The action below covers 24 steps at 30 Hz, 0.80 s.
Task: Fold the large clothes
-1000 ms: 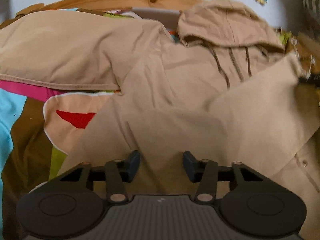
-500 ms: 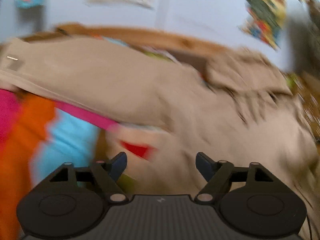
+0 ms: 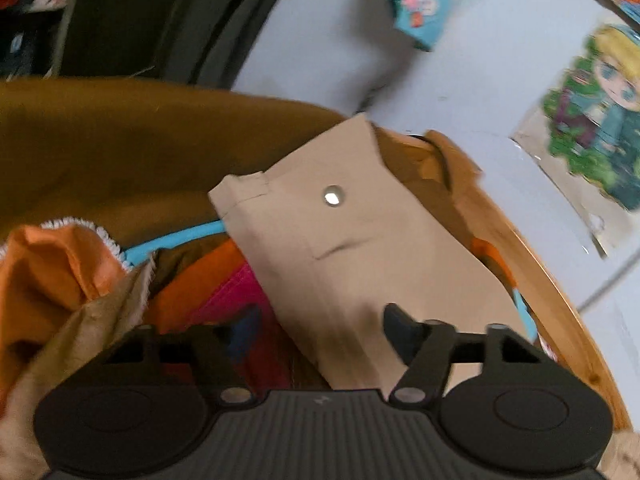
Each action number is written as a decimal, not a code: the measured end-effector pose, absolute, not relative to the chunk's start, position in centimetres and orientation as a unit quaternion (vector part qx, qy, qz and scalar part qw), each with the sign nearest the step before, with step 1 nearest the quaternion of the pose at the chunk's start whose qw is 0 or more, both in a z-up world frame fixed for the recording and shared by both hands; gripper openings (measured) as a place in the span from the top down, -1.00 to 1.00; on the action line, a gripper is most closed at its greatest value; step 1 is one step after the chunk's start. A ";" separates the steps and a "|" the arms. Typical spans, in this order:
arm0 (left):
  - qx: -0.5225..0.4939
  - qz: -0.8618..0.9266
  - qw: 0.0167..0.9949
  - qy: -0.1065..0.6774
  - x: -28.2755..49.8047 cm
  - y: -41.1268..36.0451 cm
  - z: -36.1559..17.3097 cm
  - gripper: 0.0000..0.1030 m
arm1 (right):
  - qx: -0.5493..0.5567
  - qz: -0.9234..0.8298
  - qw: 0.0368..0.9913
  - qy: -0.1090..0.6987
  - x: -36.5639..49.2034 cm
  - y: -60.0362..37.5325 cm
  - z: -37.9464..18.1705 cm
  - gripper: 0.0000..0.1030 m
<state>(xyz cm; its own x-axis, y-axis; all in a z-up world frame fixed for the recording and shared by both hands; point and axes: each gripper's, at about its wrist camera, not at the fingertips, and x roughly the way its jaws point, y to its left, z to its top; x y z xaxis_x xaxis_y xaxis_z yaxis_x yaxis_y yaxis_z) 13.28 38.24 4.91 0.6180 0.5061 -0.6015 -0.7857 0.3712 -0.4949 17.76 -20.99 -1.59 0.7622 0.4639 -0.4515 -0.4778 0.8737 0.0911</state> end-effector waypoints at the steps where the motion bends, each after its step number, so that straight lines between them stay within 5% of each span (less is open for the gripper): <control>1: -0.397 0.400 0.807 0.174 13.4 38.2 4.7 0.31 | -0.011 0.249 0.939 0.238 17.8 -21.2 -1.7 -0.97; 5: -0.376 0.421 0.811 0.154 13.3 36.9 5.0 0.75 | 0.002 0.245 0.941 0.232 17.9 -21.8 -1.5 -0.97; 17: -0.129 0.229 0.965 -0.008 16.6 19.3 14.7 0.85 | 0.023 0.240 0.951 0.195 17.3 -23.9 0.3 -0.96; 24: -0.044 -0.064 0.996 0.049 20.8 4.9 15.3 0.85 | 0.039 0.188 0.967 0.165 18.5 -27.3 0.9 -0.96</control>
<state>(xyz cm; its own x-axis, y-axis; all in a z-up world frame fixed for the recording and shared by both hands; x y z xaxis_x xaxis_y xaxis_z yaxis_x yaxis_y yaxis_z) 20.80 4.89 15.33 0.9870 -0.1317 -0.0917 0.1230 0.9879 -0.0948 18.45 -27.34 0.94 0.8747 0.3774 -0.3042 -0.3513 0.9259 0.1385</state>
